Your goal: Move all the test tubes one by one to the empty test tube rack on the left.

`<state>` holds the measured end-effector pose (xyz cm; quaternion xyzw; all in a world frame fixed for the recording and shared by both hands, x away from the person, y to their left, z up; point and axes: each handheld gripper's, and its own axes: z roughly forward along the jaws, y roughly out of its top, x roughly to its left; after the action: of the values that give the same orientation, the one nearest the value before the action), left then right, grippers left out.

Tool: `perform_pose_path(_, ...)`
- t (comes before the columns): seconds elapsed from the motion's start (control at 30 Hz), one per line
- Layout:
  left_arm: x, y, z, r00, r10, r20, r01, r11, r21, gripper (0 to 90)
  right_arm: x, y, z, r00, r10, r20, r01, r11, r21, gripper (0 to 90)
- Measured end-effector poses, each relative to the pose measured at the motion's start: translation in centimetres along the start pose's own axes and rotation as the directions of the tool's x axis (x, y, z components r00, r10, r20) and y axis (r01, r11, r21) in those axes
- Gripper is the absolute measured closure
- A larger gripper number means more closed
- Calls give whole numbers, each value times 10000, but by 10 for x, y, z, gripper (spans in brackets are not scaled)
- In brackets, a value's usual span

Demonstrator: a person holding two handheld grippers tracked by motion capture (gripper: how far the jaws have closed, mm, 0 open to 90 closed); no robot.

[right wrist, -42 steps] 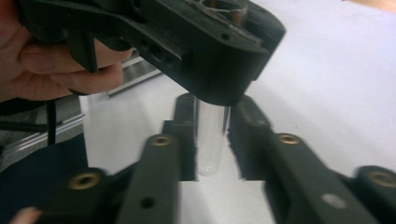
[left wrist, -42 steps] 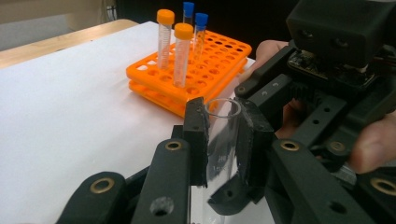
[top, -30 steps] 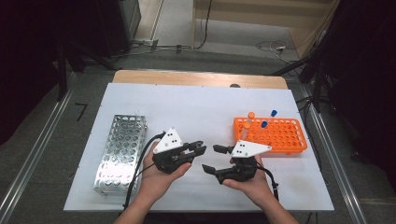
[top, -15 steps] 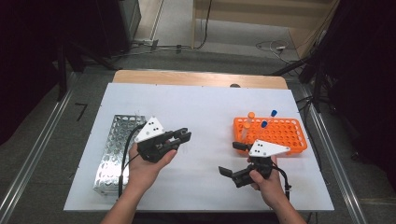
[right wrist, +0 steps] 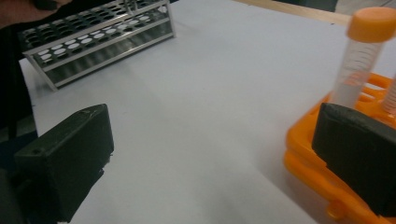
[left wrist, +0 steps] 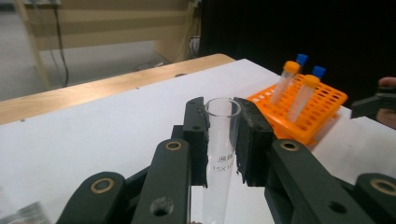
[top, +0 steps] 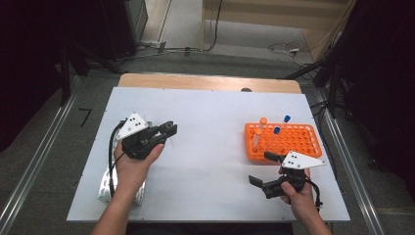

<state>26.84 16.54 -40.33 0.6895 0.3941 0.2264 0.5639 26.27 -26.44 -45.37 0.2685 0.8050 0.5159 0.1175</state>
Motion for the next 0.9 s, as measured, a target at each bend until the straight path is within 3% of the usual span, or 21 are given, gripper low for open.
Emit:
perform_pose_path(0.17, 16, -1, -7, 9986, -217, -488, 209, 9996, -169, 762, -11, -4, -8, 9990, 309, 333, -303, 9994, -159, 0)
perform_pose_path(0.47, 41, -6, -16, 9864, -557, -1544, 489, 9977, -474, 762, -29, -12, -13, 9975, 514, 482, -510, 9987, -91, 0)
perform_pose_path(0.67, 51, -10, -19, 9737, -554, -2212, 423, 9971, -637, 762, -31, -14, -12, 9970, 556, 530, -554, 9985, -52, 0)
perform_pose_path(0.9, 61, -15, -21, 9528, -582, -2979, 330, 9955, -889, 762, -31, -14, -11, 9969, 560, 545, -560, 9984, -14, 0)
